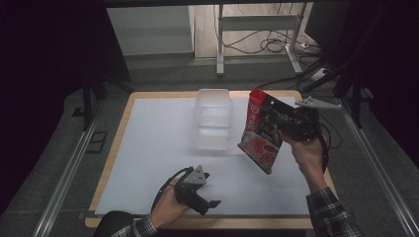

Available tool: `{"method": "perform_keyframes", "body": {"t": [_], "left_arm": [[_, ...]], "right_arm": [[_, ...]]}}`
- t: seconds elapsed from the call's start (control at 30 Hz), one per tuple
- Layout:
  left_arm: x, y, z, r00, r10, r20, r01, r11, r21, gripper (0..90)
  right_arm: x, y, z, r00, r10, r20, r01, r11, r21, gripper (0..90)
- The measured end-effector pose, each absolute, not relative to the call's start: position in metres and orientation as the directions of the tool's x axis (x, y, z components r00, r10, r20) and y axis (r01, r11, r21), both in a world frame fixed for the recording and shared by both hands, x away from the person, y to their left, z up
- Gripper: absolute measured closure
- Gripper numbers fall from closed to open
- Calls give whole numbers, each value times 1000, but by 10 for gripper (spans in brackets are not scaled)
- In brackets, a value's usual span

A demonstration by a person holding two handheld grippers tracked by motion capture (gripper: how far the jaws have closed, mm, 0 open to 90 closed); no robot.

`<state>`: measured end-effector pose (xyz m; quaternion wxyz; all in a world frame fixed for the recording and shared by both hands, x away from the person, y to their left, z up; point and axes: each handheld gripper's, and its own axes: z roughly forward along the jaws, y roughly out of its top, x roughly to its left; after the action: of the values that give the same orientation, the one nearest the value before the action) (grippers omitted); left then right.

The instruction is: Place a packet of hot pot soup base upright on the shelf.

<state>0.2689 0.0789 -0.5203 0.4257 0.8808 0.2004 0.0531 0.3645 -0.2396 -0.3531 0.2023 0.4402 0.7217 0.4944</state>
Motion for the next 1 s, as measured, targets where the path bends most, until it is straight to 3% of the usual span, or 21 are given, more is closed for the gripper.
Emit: {"method": "perform_keyframes", "body": {"t": [1.0], "left_arm": [[260,94,-525,901,427,-70,327,-566,756,3]], "right_arm": [[419,-218,-320,-522,843,134,380,89,921,745]]}}
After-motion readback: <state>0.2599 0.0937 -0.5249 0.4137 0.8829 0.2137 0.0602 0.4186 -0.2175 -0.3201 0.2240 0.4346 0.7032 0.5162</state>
